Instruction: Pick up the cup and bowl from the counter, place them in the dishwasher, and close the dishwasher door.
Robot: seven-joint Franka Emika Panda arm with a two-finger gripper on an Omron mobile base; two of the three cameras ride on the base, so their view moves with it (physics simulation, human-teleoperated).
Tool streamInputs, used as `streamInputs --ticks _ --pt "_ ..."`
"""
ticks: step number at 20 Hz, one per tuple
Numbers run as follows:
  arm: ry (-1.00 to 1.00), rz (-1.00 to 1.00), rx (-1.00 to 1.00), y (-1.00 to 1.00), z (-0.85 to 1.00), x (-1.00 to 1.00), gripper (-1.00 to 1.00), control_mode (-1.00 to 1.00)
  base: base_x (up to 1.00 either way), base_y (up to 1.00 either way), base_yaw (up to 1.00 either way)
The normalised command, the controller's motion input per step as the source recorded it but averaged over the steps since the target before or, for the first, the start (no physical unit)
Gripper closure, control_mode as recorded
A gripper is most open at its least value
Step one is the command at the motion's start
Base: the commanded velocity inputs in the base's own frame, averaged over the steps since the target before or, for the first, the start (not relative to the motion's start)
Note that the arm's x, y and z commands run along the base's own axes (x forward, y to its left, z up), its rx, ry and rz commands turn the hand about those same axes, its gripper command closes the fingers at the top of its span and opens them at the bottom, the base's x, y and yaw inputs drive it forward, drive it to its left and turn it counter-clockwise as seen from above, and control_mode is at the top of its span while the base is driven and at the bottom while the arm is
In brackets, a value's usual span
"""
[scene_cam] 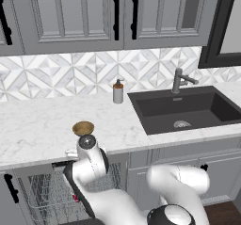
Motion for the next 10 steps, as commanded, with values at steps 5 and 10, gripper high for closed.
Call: streamInputs --ticks 5,10 --pt "0.07 0.00 0.00 -0.30 0.62 0.14 -1.00 -1.00 0.00 0.00 0.00" --pt "0.12 0.00 0.00 -0.30 0.39 0.15 -1.00 -1.00 0.00 0.00 0.00"
